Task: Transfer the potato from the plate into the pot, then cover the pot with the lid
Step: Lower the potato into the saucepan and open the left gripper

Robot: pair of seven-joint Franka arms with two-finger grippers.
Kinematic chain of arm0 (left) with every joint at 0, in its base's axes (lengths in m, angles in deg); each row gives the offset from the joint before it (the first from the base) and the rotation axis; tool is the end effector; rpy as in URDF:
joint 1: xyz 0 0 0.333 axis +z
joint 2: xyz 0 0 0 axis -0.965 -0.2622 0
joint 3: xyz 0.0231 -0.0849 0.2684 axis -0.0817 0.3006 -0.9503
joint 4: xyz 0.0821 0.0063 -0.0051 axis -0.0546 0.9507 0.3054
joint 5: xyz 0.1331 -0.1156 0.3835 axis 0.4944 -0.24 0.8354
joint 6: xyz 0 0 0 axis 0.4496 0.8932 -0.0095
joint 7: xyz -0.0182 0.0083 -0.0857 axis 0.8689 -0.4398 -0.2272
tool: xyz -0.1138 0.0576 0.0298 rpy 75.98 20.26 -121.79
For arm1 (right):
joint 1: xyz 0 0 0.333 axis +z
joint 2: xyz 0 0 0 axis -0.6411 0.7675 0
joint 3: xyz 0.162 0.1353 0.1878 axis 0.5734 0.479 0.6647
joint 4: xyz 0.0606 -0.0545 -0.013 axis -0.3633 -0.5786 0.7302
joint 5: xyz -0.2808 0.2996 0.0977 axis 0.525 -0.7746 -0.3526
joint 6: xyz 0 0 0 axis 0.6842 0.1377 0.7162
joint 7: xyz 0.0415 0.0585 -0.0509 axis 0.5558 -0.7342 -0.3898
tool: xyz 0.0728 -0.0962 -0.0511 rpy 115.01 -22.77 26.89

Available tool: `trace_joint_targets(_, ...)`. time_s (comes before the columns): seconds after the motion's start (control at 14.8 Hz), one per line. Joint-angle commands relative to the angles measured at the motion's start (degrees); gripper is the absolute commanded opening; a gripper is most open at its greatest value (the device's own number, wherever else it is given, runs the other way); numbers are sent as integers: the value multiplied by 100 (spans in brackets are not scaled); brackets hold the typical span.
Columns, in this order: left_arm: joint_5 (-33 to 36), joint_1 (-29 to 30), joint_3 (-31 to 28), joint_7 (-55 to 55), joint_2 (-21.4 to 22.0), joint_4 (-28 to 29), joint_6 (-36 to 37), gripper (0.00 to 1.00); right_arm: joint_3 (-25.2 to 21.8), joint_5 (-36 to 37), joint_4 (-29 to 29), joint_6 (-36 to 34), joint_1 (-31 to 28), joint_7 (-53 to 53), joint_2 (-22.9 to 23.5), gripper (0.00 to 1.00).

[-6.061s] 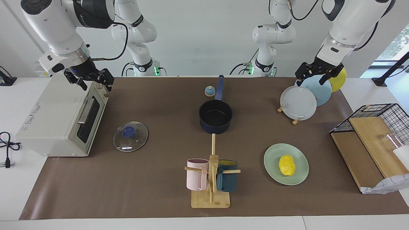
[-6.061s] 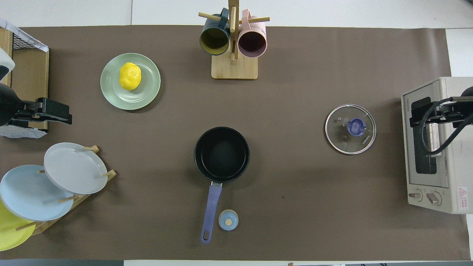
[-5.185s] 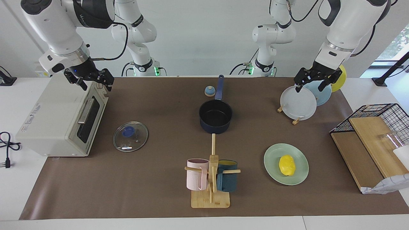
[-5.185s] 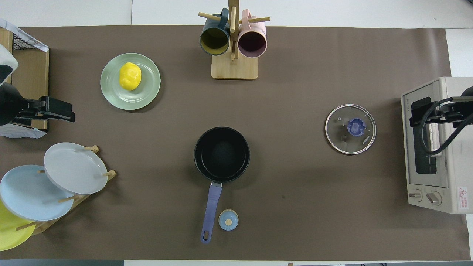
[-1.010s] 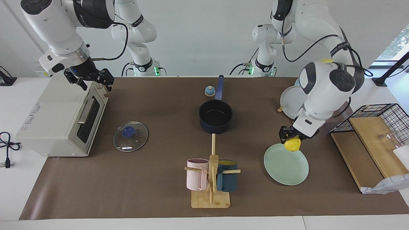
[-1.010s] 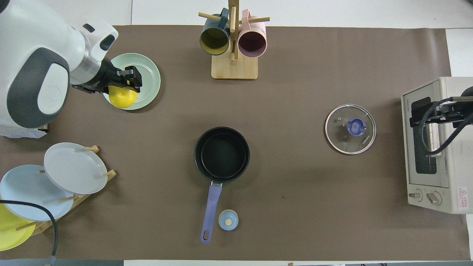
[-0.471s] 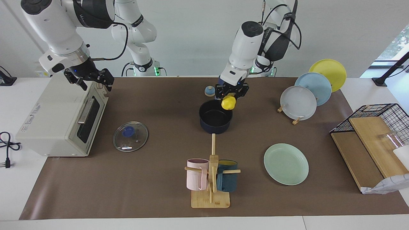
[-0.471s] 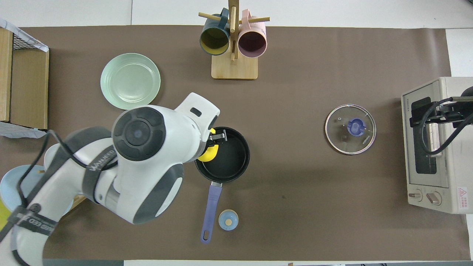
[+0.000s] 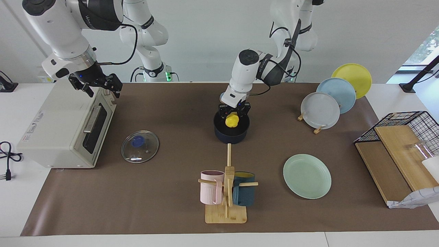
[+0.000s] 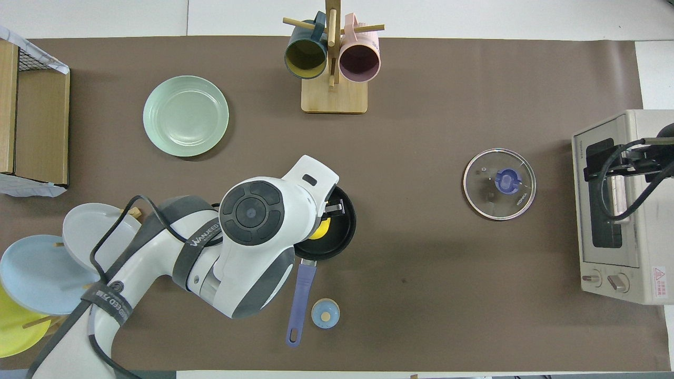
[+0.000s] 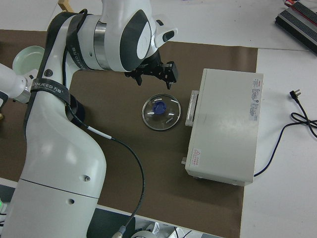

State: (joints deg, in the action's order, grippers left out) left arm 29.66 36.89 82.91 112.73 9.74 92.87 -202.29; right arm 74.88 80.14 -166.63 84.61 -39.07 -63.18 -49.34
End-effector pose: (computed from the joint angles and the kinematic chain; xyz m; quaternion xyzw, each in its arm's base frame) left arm 0.4480 -0.4100 0.3017 0.9967 0.0459 0.0125 0.0661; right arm 0.5710 -0.0246 0.5367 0.9986 -0.0238 -0.0450 0.0109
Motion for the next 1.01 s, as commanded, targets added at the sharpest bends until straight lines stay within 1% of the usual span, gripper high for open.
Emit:
trace_joint_targets(0.0,-36,-208,-117,106,86,369,-426,0,73,-67,-65,20,-107,43,-76,100)
trace_joint_targets(0.34,-1,-217,-126,142,-160,422,-699,0,65,-67,-65,20,-107,43,-76,100)
trace_joint_targets(0.67,8,-314,-135,142,-187,703,-1041,0,73,-67,-65,20,-107,43,-76,100)
trace_joint_targets(0.94,17,-314,-126,115,-187,712,-1042,0,65,-67,-65,20,-107,43,-76,100)
